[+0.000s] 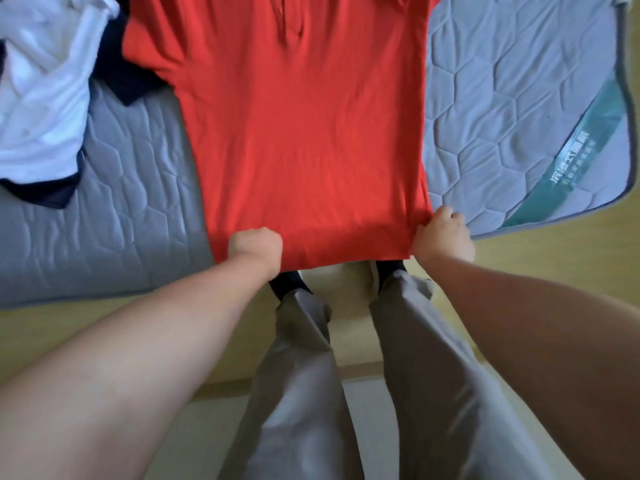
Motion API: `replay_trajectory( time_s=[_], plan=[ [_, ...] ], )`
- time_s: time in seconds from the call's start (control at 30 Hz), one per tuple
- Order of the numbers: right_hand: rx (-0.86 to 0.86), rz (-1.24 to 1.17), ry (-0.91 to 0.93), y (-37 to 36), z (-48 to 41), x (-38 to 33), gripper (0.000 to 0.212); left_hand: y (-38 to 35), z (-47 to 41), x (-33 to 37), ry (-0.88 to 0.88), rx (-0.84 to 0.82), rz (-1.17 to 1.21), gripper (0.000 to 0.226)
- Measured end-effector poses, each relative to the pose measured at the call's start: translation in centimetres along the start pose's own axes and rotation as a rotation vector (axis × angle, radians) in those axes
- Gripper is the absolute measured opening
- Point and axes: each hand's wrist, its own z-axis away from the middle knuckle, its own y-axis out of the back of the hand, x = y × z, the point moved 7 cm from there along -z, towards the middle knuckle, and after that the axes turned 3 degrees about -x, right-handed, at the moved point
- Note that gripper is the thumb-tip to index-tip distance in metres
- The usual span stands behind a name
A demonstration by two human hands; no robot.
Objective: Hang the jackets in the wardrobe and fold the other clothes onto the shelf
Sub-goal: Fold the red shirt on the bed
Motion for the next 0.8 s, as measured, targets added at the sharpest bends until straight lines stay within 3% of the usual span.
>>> replay_trajectory(
  time_s=[0.17, 0.3, 0.5, 0.57, 0.7, 0.8],
  plan=[
    [-0.107, -0.022, -0.001, -0.2, -1.6, 1.3, 0.031, 11.3, -2.0, 7.2, -0.107, 0.286, 0.171, 0.024],
    [-0.134, 0.067, 0.127, 0.0, -2.4, 1.2, 0.031, 19.9, -4.6, 12.4, -0.106, 0.45, 0.424, 0.038],
    [-0.357, 0.002, 0.099, 0.1, -5.1, 3.3, 0.032, 24.9, -9.8, 16.7, 0.043, 0.352, 0.605, 0.045],
    [-0.43, 0.0, 0.091, 0.6, -6.3, 2.8, 0.034, 25.0, -11.0, 17.2, 0.02, 0.296, 0.619, 0.042],
    [-0.225, -0.191, 0.101, 5.9, -11.5, -1.7, 0.044, 26.1, -12.7, 16.0, -0.029, 0.341, 0.61, 0.053],
    [-0.092, -0.595, 0.117, 11.2, -17.6, -7.5, 0.031, 29.7, -13.4, 12.5, 0.021, 0.583, 0.679, 0.049]
  ],
)
